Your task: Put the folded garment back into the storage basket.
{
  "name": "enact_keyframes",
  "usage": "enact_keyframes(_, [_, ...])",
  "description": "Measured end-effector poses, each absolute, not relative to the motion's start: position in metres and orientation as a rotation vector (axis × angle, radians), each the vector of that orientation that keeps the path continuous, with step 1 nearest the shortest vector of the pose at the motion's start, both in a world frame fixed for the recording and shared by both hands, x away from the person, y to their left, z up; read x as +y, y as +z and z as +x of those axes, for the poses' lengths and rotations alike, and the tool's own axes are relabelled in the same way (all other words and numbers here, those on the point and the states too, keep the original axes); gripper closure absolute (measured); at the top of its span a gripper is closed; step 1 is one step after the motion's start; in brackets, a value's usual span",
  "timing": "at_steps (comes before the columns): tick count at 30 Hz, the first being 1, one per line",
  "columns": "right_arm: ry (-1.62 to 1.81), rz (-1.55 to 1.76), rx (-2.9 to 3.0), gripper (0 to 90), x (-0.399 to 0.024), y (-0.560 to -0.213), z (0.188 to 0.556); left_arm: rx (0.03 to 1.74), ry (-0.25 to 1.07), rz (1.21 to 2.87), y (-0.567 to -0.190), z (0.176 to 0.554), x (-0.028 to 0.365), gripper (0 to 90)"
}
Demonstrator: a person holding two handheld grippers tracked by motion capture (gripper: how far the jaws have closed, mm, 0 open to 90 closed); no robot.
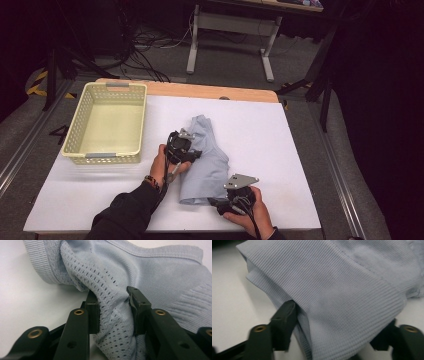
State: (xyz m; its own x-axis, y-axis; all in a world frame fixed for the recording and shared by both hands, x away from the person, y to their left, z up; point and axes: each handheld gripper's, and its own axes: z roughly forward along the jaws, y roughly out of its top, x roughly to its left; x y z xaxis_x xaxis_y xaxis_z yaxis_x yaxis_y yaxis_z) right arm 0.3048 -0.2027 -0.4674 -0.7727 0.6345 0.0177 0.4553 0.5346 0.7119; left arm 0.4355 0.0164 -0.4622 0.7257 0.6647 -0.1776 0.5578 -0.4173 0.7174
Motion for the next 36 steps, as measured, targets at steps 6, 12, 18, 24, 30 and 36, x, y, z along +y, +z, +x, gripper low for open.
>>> enact_keyframes(6, [1.117,0.852,2.573,68.7,-0.202,-0.466,0.305,0.879,0.219,2.142,-0.459,0.430,0.012,69.0])
enact_keyframes(12, [1.116,0.794,2.587,74.8,-0.201,-0.465,0.303,0.842,0.249,2.146,-0.455,0.425,0.010,70.1])
enact_keyframes(18, [1.137,0.764,2.576,75.1,-0.202,-0.462,0.300,0.820,0.254,2.128,-0.448,0.420,0.012,71.2])
enact_keyframes(24, [1.177,0.762,2.554,75.1,-0.203,-0.456,0.299,0.812,0.304,2.111,-0.436,0.415,0.016,71.5])
enact_keyframes(30, [1.212,0.748,2.525,75.1,-0.205,-0.446,0.297,0.779,0.357,2.123,-0.420,0.412,0.014,71.7])
enact_keyframes(36, [1.244,0.737,2.504,75.0,-0.207,-0.439,0.298,0.762,0.379,2.119,-0.408,0.413,0.014,71.7])
